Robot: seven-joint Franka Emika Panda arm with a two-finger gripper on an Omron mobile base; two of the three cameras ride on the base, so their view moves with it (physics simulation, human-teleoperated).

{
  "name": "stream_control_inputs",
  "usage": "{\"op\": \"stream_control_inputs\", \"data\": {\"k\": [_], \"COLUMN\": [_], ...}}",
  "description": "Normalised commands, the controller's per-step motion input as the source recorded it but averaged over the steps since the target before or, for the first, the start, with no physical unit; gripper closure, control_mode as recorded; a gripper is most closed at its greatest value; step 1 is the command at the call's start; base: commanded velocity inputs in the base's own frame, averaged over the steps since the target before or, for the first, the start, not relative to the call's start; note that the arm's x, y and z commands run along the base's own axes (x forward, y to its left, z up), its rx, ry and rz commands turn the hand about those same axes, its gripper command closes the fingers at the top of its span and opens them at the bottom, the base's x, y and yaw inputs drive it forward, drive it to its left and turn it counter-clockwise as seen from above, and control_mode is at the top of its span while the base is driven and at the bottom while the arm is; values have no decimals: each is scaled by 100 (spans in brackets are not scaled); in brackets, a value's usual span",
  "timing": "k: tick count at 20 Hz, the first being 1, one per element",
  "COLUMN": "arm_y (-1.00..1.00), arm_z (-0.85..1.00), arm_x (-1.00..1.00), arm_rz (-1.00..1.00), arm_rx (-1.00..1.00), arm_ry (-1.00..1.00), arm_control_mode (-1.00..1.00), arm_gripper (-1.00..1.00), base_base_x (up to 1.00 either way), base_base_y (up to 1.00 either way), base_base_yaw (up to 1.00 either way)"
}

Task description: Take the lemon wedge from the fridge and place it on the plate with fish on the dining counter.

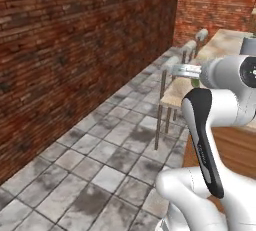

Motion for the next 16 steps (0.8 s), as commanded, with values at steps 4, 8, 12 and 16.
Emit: {"op": "stream_control_inputs", "data": {"k": [4,8,12,16], "arm_y": [0,0,0,0], "arm_z": [0,0,0,0], "arm_x": [0,0,0,0], "arm_rz": [0,0,0,0], "arm_rx": [0,0,0,0], "arm_ry": [0,0,0,0], "arm_control_mode": [100,100,100,100], "arm_gripper": [100,100,100,100], "base_base_x": [78,84,81,78], "base_base_y": [47,96,100,100], "base_base_yaw": [-74,-70,-62,-58]}}
